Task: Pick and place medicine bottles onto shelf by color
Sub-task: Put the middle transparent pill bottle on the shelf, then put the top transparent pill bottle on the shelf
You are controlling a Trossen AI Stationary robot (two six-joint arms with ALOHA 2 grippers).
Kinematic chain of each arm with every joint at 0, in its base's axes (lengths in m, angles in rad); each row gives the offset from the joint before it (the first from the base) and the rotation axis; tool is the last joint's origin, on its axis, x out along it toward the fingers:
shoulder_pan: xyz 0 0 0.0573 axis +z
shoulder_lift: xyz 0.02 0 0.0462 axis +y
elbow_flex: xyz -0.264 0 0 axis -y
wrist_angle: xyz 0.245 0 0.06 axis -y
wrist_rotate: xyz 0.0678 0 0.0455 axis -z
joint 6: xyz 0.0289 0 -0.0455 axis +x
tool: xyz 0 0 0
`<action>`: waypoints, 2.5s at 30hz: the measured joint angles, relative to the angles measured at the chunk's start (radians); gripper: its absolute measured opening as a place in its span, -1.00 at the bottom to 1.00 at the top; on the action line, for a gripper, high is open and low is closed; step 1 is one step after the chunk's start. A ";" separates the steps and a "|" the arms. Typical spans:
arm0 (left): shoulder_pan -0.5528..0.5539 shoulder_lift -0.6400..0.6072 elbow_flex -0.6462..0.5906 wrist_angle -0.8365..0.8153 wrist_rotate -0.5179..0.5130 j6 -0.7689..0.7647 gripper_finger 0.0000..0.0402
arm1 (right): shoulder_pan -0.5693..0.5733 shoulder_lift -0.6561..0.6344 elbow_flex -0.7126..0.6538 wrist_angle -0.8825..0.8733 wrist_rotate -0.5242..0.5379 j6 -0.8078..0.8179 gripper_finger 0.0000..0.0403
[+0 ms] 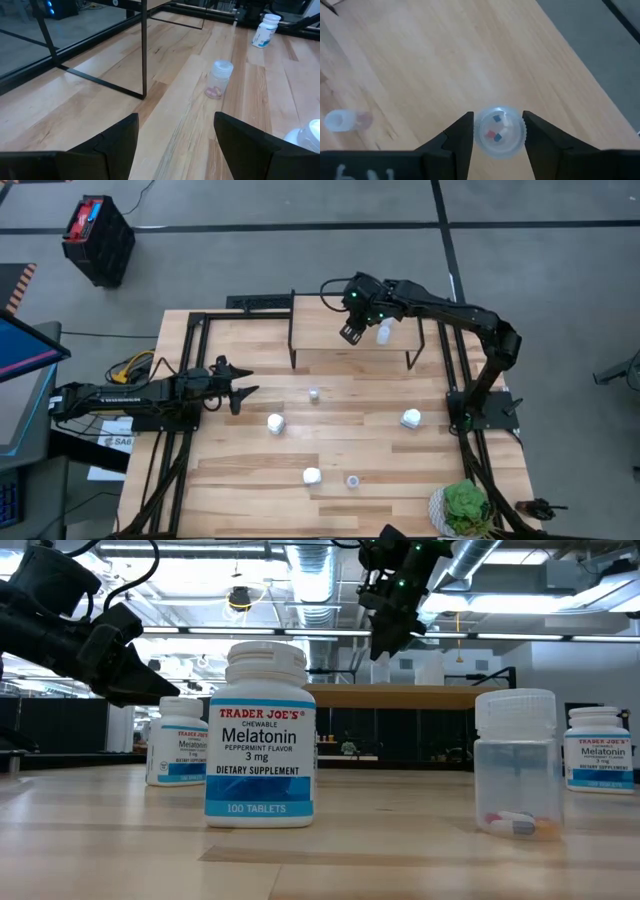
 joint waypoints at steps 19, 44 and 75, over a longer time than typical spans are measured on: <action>0.000 0.000 0.000 0.000 0.000 0.000 0.23 | -0.001 -0.003 0.064 0.030 0.000 -0.030 0.12; 0.000 0.000 0.000 0.000 0.000 0.000 0.23 | 0.422 0.096 0.157 0.202 -0.287 -0.087 0.05; -0.001 0.033 0.000 0.000 0.004 -0.087 0.23 | 0.465 0.328 0.152 0.138 -0.056 -0.064 0.05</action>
